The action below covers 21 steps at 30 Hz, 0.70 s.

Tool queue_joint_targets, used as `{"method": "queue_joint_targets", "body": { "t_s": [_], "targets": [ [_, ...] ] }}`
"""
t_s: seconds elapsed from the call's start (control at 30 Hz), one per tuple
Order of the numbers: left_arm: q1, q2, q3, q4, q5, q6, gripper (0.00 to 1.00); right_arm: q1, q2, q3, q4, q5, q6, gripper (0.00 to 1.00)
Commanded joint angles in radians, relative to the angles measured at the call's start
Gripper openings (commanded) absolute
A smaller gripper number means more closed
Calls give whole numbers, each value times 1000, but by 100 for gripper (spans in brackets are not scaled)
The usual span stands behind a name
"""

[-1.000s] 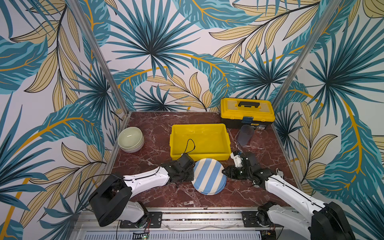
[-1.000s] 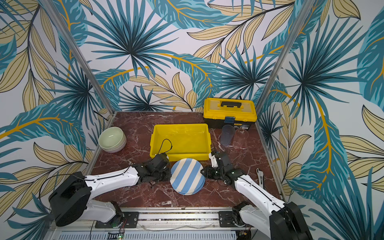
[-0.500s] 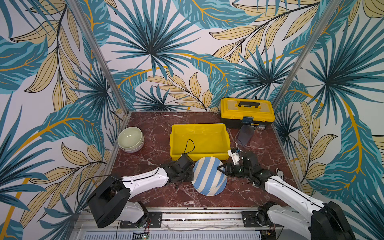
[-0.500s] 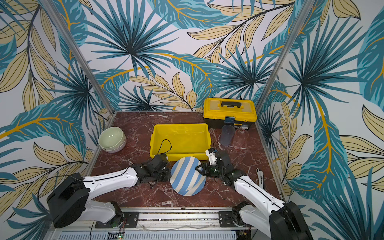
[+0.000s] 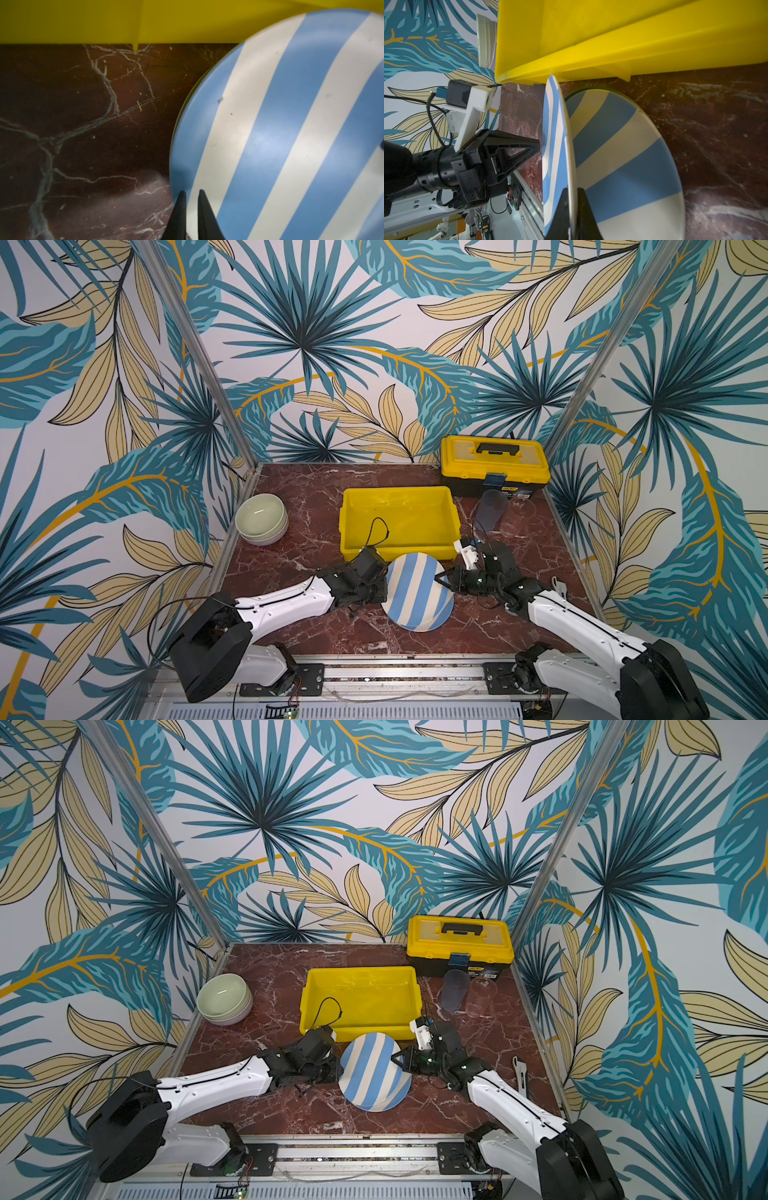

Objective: Place the mixed dishes into the plastic bin
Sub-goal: 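Lift the top striped plate with the right gripper toward the yellow bin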

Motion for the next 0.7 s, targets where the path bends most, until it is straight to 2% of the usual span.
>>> {"method": "queue_joint_targets", "body": {
  "t_s": [0.0, 0.2, 0.33, 0.43, 0.53, 0.67],
  "targets": [
    [-3, -51, 49, -48, -3, 19, 18, 8, 17, -4, 14, -47, -20, 4],
    [8, -116, 106, -148, -42, 64, 30, 7, 14, 1, 27, -87, -25, 0],
    [30, -169, 94, -165, -74, 108, 36, 8, 1, 35, 41, -156, -26, 0],
    [70, -209, 76, -189, -55, 126, 42, 7, -13, 48, 82, -227, -2, 0],
    [90, -276, 63, -215, -57, 165, 58, 7, -42, 60, 87, -260, 10, 0],
    [104, -390, 34, -243, -147, 198, 66, 6, -83, 110, 43, -224, -12, 0]
  ]
}}
